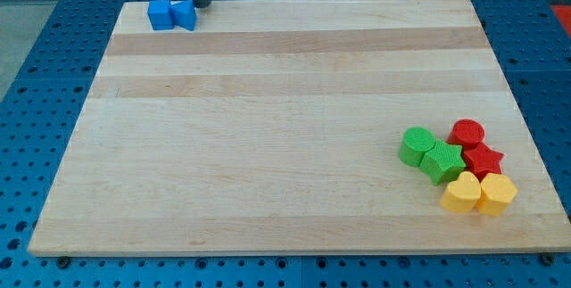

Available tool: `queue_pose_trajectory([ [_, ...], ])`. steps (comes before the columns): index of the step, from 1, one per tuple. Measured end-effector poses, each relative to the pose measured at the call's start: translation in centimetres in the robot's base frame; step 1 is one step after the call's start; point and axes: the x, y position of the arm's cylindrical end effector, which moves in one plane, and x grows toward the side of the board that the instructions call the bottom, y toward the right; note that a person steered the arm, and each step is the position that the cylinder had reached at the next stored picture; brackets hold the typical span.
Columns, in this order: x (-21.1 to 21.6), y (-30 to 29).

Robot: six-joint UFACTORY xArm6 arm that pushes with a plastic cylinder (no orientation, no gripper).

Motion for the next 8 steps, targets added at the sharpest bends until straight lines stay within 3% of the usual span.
queue_pose_trajectory([
  [3, 0.1, -7.1],
  [4, 2.7, -7.5],
  [6, 8.7, -4.1],
  [8, 9.4, 2.9],
])
